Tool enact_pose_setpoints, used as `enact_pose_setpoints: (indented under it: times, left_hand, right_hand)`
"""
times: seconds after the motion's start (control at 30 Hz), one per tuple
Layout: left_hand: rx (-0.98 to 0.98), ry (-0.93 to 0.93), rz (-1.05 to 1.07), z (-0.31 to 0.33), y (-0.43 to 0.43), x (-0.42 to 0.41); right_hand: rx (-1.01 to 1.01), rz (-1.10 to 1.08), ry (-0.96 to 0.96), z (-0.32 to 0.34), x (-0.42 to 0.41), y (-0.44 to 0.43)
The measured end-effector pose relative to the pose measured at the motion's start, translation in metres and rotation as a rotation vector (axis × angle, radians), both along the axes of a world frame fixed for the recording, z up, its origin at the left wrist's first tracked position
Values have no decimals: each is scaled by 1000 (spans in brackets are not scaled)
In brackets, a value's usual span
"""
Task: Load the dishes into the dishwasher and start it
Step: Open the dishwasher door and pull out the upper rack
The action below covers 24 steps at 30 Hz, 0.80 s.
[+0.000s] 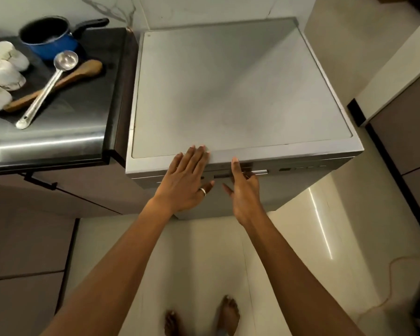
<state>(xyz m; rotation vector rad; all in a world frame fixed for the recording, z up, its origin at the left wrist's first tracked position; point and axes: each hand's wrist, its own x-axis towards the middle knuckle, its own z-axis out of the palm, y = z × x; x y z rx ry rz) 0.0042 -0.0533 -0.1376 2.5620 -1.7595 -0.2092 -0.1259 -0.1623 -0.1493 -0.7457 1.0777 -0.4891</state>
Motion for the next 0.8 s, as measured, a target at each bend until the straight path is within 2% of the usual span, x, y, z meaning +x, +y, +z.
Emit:
enact_pose_setpoints:
  times: [0.13, 0.27, 0.5, 0.7, 0.8]
  left_hand:
    - [65, 36, 5, -5, -3, 3]
    - [109, 61, -9, -5, -6, 5]
    - [67, 69, -41, -10, -4, 9]
    - [11, 44, -53, -11, -3, 9]
    - [-27, 13, -51, -13, 7, 1]
  right_hand:
    - [128, -162, -208, -11, 8, -6]
    - [151, -206, -266, -19, 10, -9]
    - [68, -187, -186, -16, 14, -4]
    - [31, -314, 73, -27, 9, 27]
    - [17, -303, 89, -39, -17, 45]
